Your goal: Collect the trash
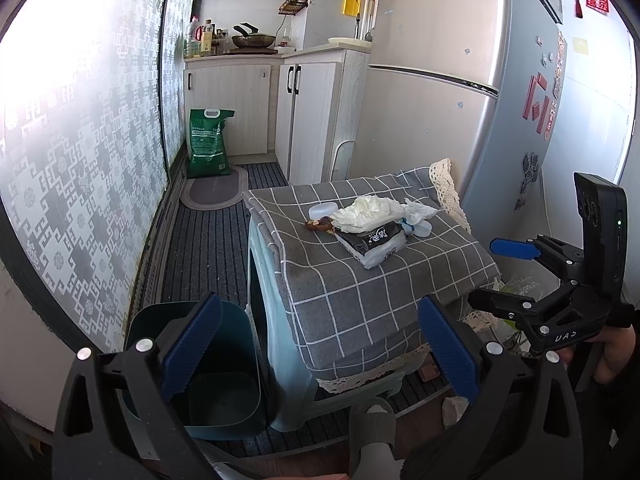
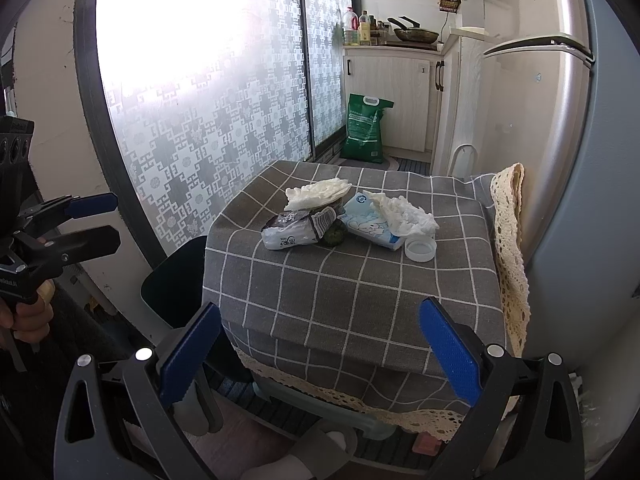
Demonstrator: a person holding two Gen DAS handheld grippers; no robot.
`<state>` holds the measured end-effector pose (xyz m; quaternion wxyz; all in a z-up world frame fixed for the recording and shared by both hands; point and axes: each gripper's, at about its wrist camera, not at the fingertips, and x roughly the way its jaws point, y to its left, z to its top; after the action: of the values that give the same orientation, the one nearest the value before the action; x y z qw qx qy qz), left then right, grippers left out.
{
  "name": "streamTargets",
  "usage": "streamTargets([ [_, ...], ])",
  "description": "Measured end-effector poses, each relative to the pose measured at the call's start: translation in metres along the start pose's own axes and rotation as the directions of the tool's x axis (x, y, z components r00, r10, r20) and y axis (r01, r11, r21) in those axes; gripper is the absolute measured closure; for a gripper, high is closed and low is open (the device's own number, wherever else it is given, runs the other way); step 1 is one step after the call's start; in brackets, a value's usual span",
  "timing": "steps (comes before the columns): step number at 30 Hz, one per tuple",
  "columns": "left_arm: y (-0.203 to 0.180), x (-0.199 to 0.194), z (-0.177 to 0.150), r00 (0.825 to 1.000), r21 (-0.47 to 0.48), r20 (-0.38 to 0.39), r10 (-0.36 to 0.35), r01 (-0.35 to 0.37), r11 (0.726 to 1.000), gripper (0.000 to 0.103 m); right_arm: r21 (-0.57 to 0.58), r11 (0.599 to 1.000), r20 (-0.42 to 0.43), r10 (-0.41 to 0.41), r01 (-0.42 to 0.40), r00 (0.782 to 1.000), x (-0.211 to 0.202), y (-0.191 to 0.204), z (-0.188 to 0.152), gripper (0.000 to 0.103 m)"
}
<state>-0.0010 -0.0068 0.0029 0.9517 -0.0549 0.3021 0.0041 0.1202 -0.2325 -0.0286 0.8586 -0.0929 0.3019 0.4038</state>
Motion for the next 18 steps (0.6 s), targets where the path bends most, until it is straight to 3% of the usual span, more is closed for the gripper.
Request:
streamTargets([
  [6, -0.001, 0.003, 0.000, 1.000, 0.007, -0.012, -0.002, 0.002, 1.000, 0.003, 0.018, 1.000, 0.047, -0.016, 0.015, 0.999, -0.008, -0.003, 0.004, 0.003],
  [11, -0.006, 0.020, 0.009, 0.998, 0.098, -0.053, 0.016, -0.011, 0.995, 0.003, 0.080, 0.997, 0.042, 0.000, -0.003, 0.999, -0.007, -0.015, 0.006, 0.003],
  [15, -0.012, 0.028, 0.030, 0.999, 0.136, -0.050, -0.019, 0.026, 0.990, 0.005, 0.077, 0.997, 0.057, 0.014, -0.018, 0.998, -0.009, -0.018, 0.009, 0.003],
  [16, -0.016, 0.030, 0.037, 0.999, 0.153, -0.041, -0.033, 0.039, 0.988, 0.007, 0.076, 0.997, 0.055, 0.011, -0.015, 0.998, -0.009, -0.019, 0.010, 0.003],
  [18, -0.024, 0.037, 0.048, 0.998, 0.182, -0.038, -0.048, 0.054, 0.982, 0.022, 0.076, 0.997, 0.057, 0.010, -0.014, 0.998, -0.008, -0.020, 0.011, 0.003],
])
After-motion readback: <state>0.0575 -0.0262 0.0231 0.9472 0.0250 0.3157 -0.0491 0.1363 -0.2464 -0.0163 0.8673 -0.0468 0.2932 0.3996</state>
